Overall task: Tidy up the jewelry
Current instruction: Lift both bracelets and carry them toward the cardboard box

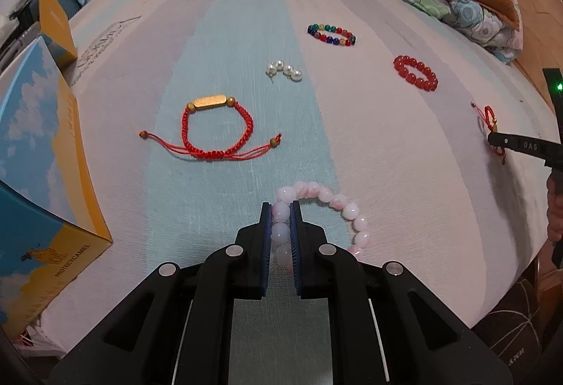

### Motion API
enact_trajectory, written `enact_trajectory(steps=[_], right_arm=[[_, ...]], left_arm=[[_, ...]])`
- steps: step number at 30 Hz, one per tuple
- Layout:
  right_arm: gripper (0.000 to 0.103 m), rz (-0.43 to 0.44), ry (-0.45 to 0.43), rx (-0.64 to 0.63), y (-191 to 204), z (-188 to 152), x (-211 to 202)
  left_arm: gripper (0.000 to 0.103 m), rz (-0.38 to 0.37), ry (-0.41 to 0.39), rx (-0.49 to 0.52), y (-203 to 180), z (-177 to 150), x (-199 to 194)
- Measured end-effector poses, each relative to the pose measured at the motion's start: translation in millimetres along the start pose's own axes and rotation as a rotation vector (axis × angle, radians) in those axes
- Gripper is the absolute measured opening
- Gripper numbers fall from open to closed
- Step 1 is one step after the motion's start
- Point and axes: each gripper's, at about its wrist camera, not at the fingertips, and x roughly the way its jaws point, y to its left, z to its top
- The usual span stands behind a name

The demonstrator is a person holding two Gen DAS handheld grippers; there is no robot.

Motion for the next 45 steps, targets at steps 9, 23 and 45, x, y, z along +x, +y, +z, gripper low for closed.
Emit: enact_trajectory(steps=[9,23,45], right_arm=[[0.012,0.027,-0.022,0.0,-0.9,1.8,-17.6],[0.012,0.03,-0.064,-0.031,11.1,0.6,-44.7],[0.012,-0.021,-0.16,-0.076,59.6,2.9,-90.0]], left_arm=[[0.009,-0.006,-0.014,0.012,-6.2,7.0,-16.6],[0.009,0.002,-0.041,0.027,-11.6,16.6,-41.2],[0.009,0.045,-0.042,-0.002,1.5,30.4,-78.1]])
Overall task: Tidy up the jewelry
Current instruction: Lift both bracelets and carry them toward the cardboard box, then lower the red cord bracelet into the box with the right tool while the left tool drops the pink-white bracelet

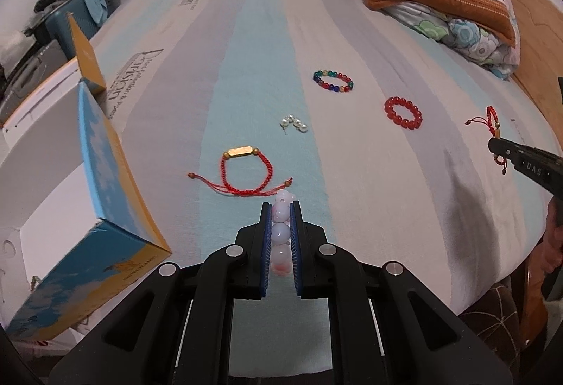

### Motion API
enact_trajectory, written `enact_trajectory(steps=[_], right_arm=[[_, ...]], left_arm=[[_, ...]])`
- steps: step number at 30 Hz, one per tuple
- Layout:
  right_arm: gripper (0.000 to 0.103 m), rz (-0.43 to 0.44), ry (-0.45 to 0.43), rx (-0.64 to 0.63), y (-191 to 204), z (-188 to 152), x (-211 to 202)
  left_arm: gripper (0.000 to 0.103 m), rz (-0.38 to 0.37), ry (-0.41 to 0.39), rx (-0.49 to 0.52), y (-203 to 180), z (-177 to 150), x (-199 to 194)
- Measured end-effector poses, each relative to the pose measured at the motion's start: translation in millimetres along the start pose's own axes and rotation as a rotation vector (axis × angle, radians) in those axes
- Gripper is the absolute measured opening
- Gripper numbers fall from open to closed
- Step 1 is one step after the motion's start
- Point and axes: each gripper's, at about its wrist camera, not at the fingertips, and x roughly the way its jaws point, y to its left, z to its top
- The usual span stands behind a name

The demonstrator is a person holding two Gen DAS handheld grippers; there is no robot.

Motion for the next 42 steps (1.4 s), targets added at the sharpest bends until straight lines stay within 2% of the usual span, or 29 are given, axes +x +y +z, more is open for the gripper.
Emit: enact_trajectory(steps=[22,31,42], right_arm=[[0.012,0.076,-0.068,-0.086,94.5,17.3,-38.3],[0.012,0.125,-0.084,-0.151,149.6,24.7,-48.0],[0.012,0.195,-0.101,-0.247,234.7,33.0,-59.4]], left_arm=[[0.009,0.06,-0.09,-0.045,40.8,24.4,-59.4],[0.009,0.1,-0.122,-0.106,84.9,22.4,-84.7],[0.009,0.163,-0.149,-0.199,160.9,7.2,-116.4]])
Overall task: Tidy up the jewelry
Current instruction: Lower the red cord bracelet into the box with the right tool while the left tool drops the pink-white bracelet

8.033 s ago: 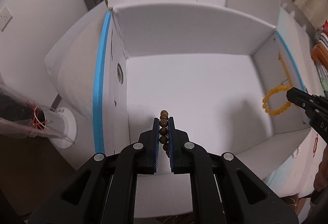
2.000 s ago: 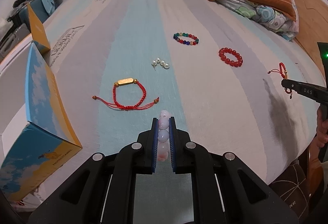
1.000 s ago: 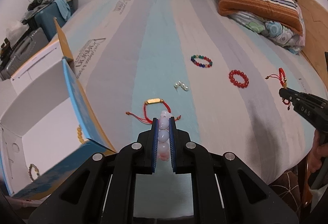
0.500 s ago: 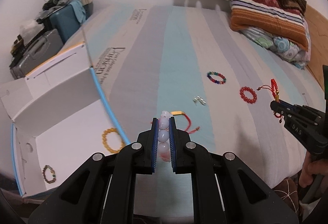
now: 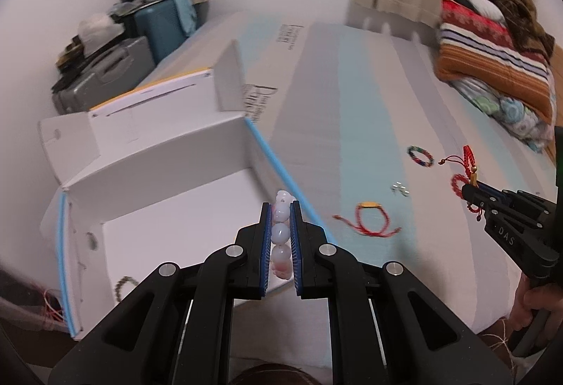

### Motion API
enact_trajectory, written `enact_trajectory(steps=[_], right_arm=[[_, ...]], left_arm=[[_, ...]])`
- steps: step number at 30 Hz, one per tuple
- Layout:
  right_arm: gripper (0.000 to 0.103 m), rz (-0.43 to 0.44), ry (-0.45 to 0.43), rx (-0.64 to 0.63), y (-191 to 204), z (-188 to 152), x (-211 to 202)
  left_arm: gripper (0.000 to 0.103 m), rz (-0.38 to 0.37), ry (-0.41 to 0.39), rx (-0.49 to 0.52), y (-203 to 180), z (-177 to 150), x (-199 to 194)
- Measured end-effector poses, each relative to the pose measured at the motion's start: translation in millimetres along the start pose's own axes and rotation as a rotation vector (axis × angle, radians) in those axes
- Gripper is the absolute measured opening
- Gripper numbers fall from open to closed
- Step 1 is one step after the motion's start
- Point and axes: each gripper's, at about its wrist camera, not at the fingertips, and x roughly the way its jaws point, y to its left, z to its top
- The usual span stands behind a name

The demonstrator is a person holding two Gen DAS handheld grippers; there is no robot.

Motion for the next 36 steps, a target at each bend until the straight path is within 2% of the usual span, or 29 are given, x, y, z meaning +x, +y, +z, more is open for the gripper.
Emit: enact_trajectory(steps=[14,21,28,36], right_arm=[[0.012,0.107,-0.021,-0.159,124.5,25.9,4.4],[0.012,0.156,0.022,-0.235,181.6,24.0,20.9],[0.013,0.177,0.156,-0.268,217.4,16.3,58.8],[0.013,0.138,0.341,-0.275,230.1,7.6,103.2]], left_arm=[[0.009,0.062,0.011,-0.161,114.8,-17.9,-5.4],[0.009,0.087,0.057,-0.22,156.4,-40.0,2.5],[0.009,0.083,0.131,-0.306,193.5,-57.2,20.6],[0.009,0.076,0.288,-0.357,214.5,-71.8,58.6]])
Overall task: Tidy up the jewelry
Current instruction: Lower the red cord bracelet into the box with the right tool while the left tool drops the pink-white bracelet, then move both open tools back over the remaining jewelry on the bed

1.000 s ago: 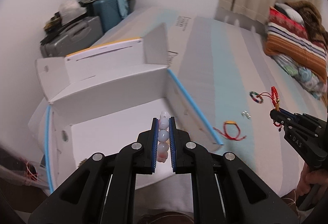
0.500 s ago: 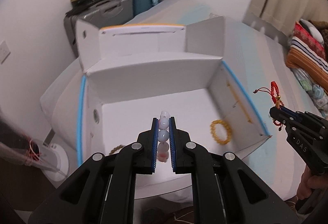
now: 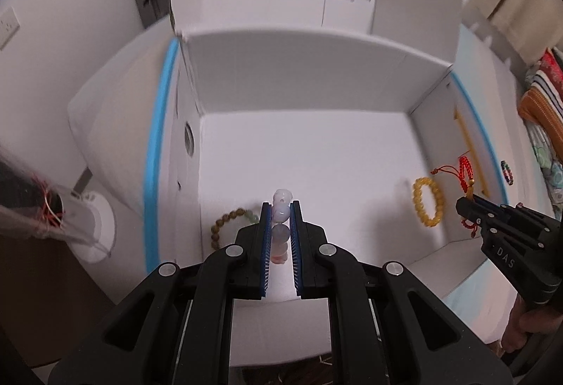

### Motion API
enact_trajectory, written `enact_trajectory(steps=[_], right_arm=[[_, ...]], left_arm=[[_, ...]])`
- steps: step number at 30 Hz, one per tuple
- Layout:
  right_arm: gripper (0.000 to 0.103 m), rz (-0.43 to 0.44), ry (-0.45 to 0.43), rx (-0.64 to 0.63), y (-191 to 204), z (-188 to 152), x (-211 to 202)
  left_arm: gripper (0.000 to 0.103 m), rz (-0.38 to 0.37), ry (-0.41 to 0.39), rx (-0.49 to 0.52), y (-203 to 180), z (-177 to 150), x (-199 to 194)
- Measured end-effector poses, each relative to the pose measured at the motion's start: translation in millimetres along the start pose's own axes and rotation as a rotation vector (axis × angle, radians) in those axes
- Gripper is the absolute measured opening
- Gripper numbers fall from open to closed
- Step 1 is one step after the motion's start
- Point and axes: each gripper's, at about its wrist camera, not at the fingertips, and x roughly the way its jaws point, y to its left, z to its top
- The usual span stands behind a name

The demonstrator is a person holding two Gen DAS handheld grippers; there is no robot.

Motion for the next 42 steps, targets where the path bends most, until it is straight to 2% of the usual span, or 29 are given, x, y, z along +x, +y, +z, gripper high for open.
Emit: enact_trajectory(steps=[5,9,14,17,19,20,21,22,23,25,27,29,33,36,40,42], right_arm=[[0.013,-0.014,0.098,0.003,3.6,7.2,19.4],[0.014,-0.02,0.134,-0.014,8.8,11.2,26.5],[0.014,-0.01,0.132,-0.011,11.3,7.9,28.0],[0.022,-0.008,0.12,0.002,7.5,5.1,24.5],[0.036,-0.005,0.101,0.011,5.2,3.4,18.8],[0.038,-0.001,0.092,0.013,4.9,3.9,15.5],[0.042,0.005,0.081,0.013,4.2,2.9,11.4],[0.045,0.013,0.068,0.016,3.1,1.8,6.4],[0.049,0.02,0.056,0.02,1.4,0.6,1.7],[0.059,0.031,0.03,0.028,-5.2,2.7,-7.4],[0.065,0.034,-0.007,0.044,-8.9,1.1,-19.1],[0.068,0.043,-0.031,0.061,-11.0,0.7,-27.6],[0.075,0.055,-0.074,0.079,-14.0,-3.9,-40.6],[0.081,0.046,-0.114,0.087,-25.3,0.1,-57.1],[0.091,0.017,-0.188,0.126,-44.6,-10.1,-77.6],[0.092,0.014,-0.204,0.14,-53.8,-15.5,-84.2]], left_arm=[[0.009,0.019,0.091,0.001,2.4,4.5,21.9],[0.009,0.026,0.11,-0.002,4.4,5.1,27.2],[0.01,0.04,0.113,0.013,0.0,1.8,30.0],[0.012,0.035,0.11,0.003,-2.4,1.4,28.7],[0.012,0.04,0.093,0.007,-5.1,1.0,23.8],[0.013,0.044,0.087,0.01,-6.4,0.7,22.5],[0.015,0.044,0.078,0.011,-7.7,0.6,19.6],[0.024,0.046,0.069,0.013,-9.1,0.6,16.7],[0.038,0.055,0.051,0.011,-10.4,0.2,11.5],[0.054,0.075,0.02,0.005,-12.0,-0.4,2.9],[0.057,0.077,-0.002,0.007,-13.6,-1.0,-4.6],[0.067,0.071,-0.018,0.004,-15.0,-1.4,-11.6],[0.076,0.068,-0.081,0.001,-21.8,-5.1,-29.3],[0.088,0.07,-0.12,0.013,-29.4,-7.4,-40.9],[0.095,0.067,-0.161,0.032,-43.0,-11.1,-52.0],[0.096,0.057,-0.177,0.041,-50.6,-13.3,-56.5]])
